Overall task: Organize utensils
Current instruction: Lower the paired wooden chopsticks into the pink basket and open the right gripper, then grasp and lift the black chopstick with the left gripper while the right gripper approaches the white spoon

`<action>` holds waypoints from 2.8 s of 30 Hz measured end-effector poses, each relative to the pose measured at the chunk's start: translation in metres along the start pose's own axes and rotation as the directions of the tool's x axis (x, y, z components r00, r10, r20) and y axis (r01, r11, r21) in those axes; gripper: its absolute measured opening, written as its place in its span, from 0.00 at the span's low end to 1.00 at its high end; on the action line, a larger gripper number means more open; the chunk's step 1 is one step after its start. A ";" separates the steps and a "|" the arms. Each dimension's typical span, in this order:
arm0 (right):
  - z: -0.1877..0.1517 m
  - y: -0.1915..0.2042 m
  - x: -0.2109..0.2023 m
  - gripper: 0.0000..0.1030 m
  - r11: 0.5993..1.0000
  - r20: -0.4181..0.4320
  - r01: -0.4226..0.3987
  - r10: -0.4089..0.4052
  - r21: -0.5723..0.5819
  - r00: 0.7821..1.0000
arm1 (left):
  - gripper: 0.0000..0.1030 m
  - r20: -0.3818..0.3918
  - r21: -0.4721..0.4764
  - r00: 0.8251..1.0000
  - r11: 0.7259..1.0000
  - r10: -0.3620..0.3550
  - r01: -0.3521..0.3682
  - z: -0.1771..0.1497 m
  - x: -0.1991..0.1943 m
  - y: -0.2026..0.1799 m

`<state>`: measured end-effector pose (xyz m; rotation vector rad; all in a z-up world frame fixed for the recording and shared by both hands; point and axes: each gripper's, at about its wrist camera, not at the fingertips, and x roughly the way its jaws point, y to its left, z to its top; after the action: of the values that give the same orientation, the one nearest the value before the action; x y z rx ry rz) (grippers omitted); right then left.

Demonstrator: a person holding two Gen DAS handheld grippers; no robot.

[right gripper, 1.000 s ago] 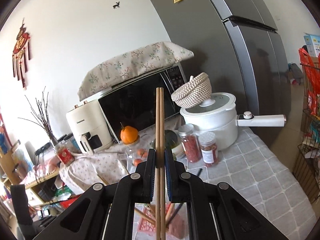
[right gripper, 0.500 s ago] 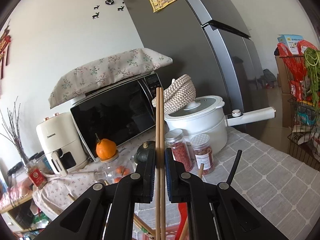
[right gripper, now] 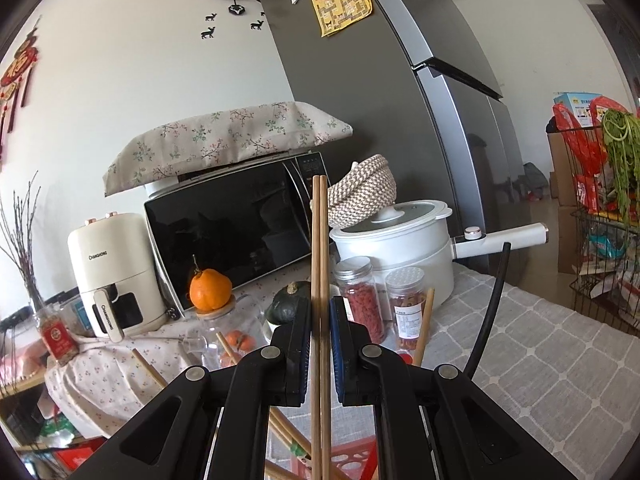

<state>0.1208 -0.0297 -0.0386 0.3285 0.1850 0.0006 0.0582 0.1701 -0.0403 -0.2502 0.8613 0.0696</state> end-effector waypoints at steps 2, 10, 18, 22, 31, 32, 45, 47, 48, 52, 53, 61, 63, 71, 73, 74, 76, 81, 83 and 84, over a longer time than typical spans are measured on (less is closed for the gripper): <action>-0.003 -0.003 -0.002 0.10 1.000 -0.010 0.002 -0.002 0.007 1.000 | 0.74 -0.003 0.000 1.000 1.000 0.009 -0.009 0.000 0.002 0.001; 0.028 -0.019 -0.019 0.22 0.999 -0.010 -0.010 0.010 0.043 1.000 | 0.74 -0.031 -0.009 1.000 1.000 -0.004 0.003 -0.002 0.008 -0.002; 0.075 -0.048 -0.035 0.52 1.000 -0.104 -0.025 0.026 0.011 0.994 | 0.75 -0.095 0.005 0.993 0.998 -0.067 0.068 -0.008 0.012 -0.021; 0.090 -0.076 -0.037 0.60 0.997 -0.170 0.028 -0.038 -0.065 0.985 | 0.80 -0.155 0.012 0.983 0.995 -0.098 0.101 -0.015 0.020 -0.037; 0.064 -0.154 -0.022 0.69 0.991 -0.429 0.110 -0.132 -0.075 0.894 | 0.80 -0.272 0.062 0.958 0.992 -0.091 0.112 -0.032 0.041 -0.073; 0.056 -0.160 -0.015 0.69 0.991 -0.478 0.112 -0.136 -0.079 0.868 | 0.80 -0.284 0.061 0.954 0.991 -0.097 0.119 -0.033 0.044 -0.075; -0.038 -0.175 0.068 0.69 0.996 -0.863 0.022 -0.085 -0.085 0.498 | 0.80 -0.351 0.073 0.927 0.983 -0.132 0.168 -0.044 0.065 -0.101; -0.047 -0.170 0.077 0.69 0.997 -0.879 -0.001 -0.073 -0.083 0.471 | 0.80 -0.352 0.076 0.926 0.983 -0.133 0.170 -0.045 0.065 -0.102; -0.051 -0.168 0.083 0.69 0.997 -0.887 -0.010 -0.066 -0.080 0.458 | 0.80 -0.350 0.076 0.927 0.982 -0.134 0.171 -0.045 0.065 -0.101; -0.068 -0.161 0.101 0.67 0.996 -0.908 -0.022 -0.069 -0.085 0.414 | 0.80 -0.345 0.078 0.928 0.981 -0.139 0.176 -0.047 0.062 -0.100; -0.072 -0.160 0.104 0.62 0.995 -0.910 -0.024 -0.076 -0.094 0.409 | 0.80 -0.342 0.081 0.930 0.981 -0.137 0.175 -0.047 0.062 -0.100; -0.077 -0.151 0.110 0.09 0.979 -0.890 -0.093 -0.124 -0.183 0.440 | 0.53 -0.335 0.138 0.932 0.971 -0.141 0.197 -0.055 0.058 -0.113; -0.073 -0.157 0.111 0.07 0.980 -0.893 -0.088 -0.124 -0.178 0.433 | 0.48 -0.338 0.162 0.929 0.963 -0.150 0.214 -0.058 0.057 -0.121; -0.035 -0.204 0.088 0.03 0.992 -0.890 -0.062 -0.072 -0.111 0.449 | 0.21 -0.341 0.310 0.933 0.924 -0.114 0.226 -0.073 0.062 -0.161; -0.023 -0.217 0.079 0.03 0.993 -0.885 -0.058 -0.065 -0.104 0.460 | 0.17 -0.335 0.340 0.938 0.916 -0.091 0.211 -0.075 0.068 -0.173; -0.018 -0.223 0.075 0.03 0.993 -0.883 -0.057 -0.062 -0.100 0.465 | 0.16 -0.334 0.351 0.939 0.914 -0.082 0.205 -0.076 0.072 -0.180; -0.009 -0.235 0.066 0.03 0.994 -0.880 -0.056 -0.058 -0.096 0.471 | 0.16 -0.334 0.378 0.941 0.906 -0.058 0.190 -0.078 0.080 -0.193; 0.001 -0.261 0.052 0.05 0.996 -0.884 -0.040 -0.056 -0.084 0.465 | 0.16 -0.321 0.419 0.947 0.897 0.002 0.141 -0.079 0.113 -0.225; -0.004 -0.261 0.054 0.09 0.996 -0.890 -0.038 -0.053 -0.079 0.453 | 0.16 -0.300 0.435 0.953 0.894 0.033 0.106 -0.079 0.123 -0.237; -0.005 -0.262 0.053 0.11 0.996 -0.895 -0.043 -0.047 -0.073 0.444 | 0.16 -0.293 0.445 0.954 0.892 0.054 0.086 -0.078 0.131 -0.242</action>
<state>0.1643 -0.2746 -0.1372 0.2074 1.2823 0.1920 0.1248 -0.0887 -0.1426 0.1799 1.1505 -0.1916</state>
